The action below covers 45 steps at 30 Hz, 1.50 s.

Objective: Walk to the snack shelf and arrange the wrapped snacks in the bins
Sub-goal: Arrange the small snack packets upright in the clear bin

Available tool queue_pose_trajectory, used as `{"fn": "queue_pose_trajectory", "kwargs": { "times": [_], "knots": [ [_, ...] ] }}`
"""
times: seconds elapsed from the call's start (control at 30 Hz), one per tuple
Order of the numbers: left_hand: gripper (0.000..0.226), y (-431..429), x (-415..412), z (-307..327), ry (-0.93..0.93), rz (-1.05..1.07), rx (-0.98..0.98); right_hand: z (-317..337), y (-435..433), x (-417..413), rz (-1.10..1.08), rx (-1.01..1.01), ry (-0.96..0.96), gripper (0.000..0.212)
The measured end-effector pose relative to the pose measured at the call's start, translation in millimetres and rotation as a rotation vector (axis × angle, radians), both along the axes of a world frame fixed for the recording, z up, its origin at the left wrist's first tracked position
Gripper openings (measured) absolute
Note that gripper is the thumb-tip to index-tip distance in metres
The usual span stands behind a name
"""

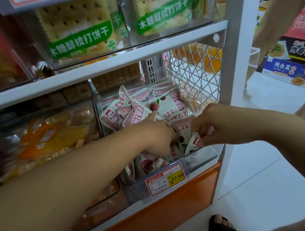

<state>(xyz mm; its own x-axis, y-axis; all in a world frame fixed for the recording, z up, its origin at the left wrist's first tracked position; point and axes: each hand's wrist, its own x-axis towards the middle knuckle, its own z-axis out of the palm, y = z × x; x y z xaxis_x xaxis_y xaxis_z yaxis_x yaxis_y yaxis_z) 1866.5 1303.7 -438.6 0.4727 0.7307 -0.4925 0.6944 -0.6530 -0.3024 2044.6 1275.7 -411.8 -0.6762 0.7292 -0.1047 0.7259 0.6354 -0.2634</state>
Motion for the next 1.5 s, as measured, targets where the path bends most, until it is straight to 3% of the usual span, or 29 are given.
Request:
{"fn": "queue_pose_trajectory", "kwargs": {
  "times": [0.1,0.33,0.57,0.67,0.8,0.97,1.03,1.13,1.2,1.27,1.33,1.4,1.5],
  "knots": [
    [0.046,4,-3,4,0.107,-0.012,0.025,1,-1,2,-0.007,-0.018,0.034,0.013],
    [0.054,-3,-33,22,0.159,0.033,0.011,-2,-1,3,-0.015,-0.005,0.034,0.006],
    [0.053,-10,-40,23,0.121,0.081,-0.025,-1,-3,2,-0.048,0.009,0.019,0.013],
    [0.045,-15,-43,23,-0.029,0.080,-0.010,-6,-3,-2,-0.083,0.076,0.060,0.011],
    [0.035,-29,-46,23,-0.396,0.106,0.053,-13,2,-9,-0.213,0.205,0.217,0.009],
    [0.047,-43,-38,27,-0.891,0.408,-0.095,-11,5,-16,-0.392,0.149,0.438,0.028],
    [0.052,-46,-29,24,-1.008,0.464,-0.119,-8,3,-16,-0.411,0.103,0.484,0.031],
    [0.034,-42,-17,14,-1.050,0.456,-0.039,-3,-3,-11,-0.400,0.031,0.540,0.037],
    [0.021,-39,-11,9,-0.938,0.433,0.088,-1,-8,-6,-0.402,0.013,0.530,0.047],
    [0.023,-36,-6,8,-0.810,0.425,0.207,-2,-13,-3,-0.416,0.034,0.480,0.056],
    [0.026,-38,-4,9,-0.802,0.433,0.255,-4,-19,-1,-0.439,0.067,0.407,0.062],
    [0.028,-44,-5,12,-0.889,0.452,0.263,-7,-21,-2,-0.468,0.044,0.364,0.063],
    [0.019,-63,-16,19,-1.194,0.549,0.274,-13,-18,-4,-0.490,0.009,0.346,0.056]
  ]
}}
